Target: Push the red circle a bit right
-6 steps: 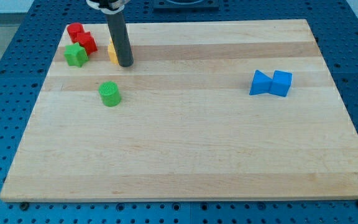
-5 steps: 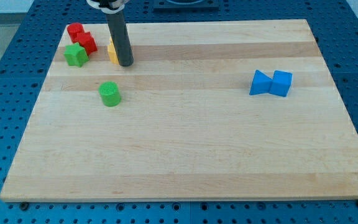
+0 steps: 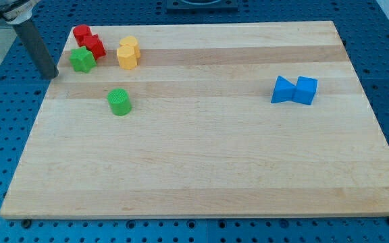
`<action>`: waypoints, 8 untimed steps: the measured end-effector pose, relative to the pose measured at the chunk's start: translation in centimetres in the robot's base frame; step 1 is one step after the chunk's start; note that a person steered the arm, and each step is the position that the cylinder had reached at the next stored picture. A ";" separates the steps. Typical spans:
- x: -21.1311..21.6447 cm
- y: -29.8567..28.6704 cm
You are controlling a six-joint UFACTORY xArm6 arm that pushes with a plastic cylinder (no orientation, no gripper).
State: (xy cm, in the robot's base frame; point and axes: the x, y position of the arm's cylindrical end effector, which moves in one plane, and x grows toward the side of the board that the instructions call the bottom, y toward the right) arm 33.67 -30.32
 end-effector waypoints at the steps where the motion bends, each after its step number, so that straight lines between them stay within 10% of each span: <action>1: -2.8 0.4; 8: -9.7 -0.1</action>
State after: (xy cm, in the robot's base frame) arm 23.94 -30.42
